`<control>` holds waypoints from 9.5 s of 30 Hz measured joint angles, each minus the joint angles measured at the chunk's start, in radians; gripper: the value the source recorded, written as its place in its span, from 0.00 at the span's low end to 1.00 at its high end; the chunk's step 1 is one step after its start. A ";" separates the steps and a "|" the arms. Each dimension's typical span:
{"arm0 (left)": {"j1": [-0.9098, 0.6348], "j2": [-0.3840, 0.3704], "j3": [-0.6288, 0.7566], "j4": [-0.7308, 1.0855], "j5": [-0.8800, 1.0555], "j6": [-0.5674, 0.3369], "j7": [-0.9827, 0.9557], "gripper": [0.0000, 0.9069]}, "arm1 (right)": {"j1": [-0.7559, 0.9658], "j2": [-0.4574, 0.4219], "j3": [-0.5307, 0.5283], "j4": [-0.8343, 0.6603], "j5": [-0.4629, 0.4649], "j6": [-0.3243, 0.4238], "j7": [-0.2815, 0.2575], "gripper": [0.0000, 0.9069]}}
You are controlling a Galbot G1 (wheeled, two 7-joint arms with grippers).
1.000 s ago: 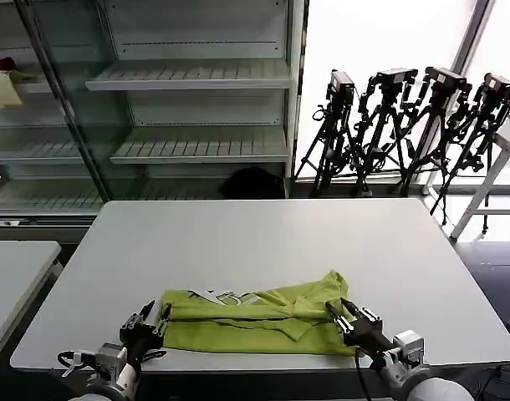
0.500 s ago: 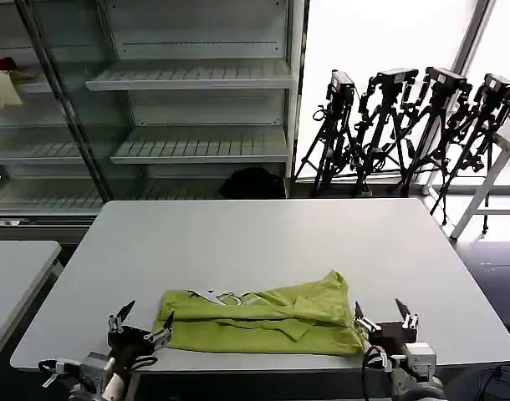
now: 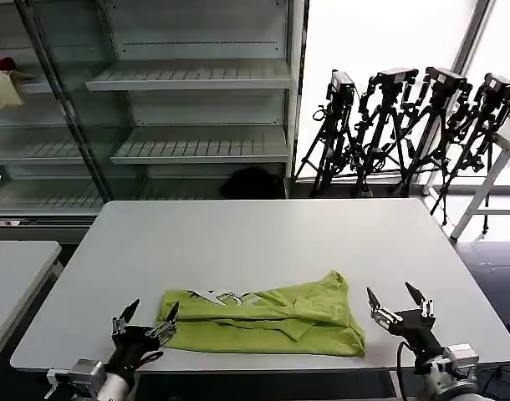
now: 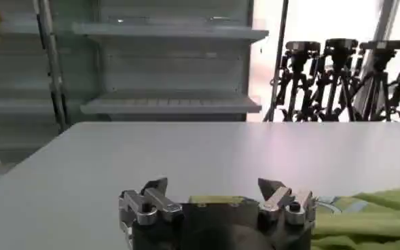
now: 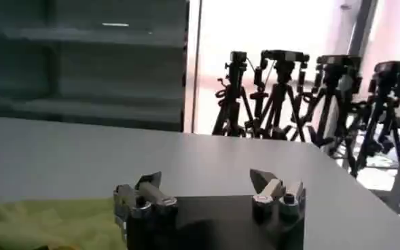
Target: Fold and organize the clothes.
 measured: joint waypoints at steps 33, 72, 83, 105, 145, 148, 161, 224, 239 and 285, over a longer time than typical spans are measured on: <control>-0.103 -0.204 0.065 0.246 -0.032 -0.094 0.064 0.01 | -0.027 -0.038 0.130 -0.134 0.110 0.110 -0.371 1.00; -0.086 -0.031 -0.420 0.164 -0.318 -0.069 0.008 0.01 | 0.070 -0.025 0.045 -0.139 0.083 0.101 -0.361 1.00; -0.079 -0.042 -0.245 0.113 -0.193 -0.103 0.091 0.01 | 0.071 -0.014 0.038 -0.135 0.066 0.105 -0.361 1.00; -0.191 -0.074 0.129 0.145 0.054 -0.081 0.118 0.12 | 0.075 -0.001 0.023 -0.131 0.036 0.106 -0.356 1.00; -0.167 0.000 -0.034 0.069 0.002 0.060 0.068 1.00 | 0.096 0.000 0.005 -0.127 -0.002 0.105 -0.349 1.00; -0.141 0.001 -0.091 0.106 -0.046 0.072 0.060 1.00 | 0.100 -0.001 0.002 -0.127 -0.003 0.103 -0.348 1.00; -0.109 -0.039 -0.188 0.198 -0.164 0.121 0.061 1.00 | 0.105 -0.004 0.000 -0.126 -0.006 0.100 -0.348 1.00; -0.127 -0.017 -0.233 0.230 -0.267 0.018 0.164 0.00 | 0.132 -0.010 -0.025 -0.127 -0.008 0.092 -0.358 1.00; -0.127 0.350 -0.564 0.299 -0.307 -0.015 0.306 0.00 | 0.163 -0.010 -0.045 -0.130 -0.007 0.090 -0.373 1.00; -0.554 0.192 0.276 0.155 0.086 0.025 0.123 1.00 | 0.247 0.046 -0.128 -0.121 -0.028 0.027 -0.331 1.00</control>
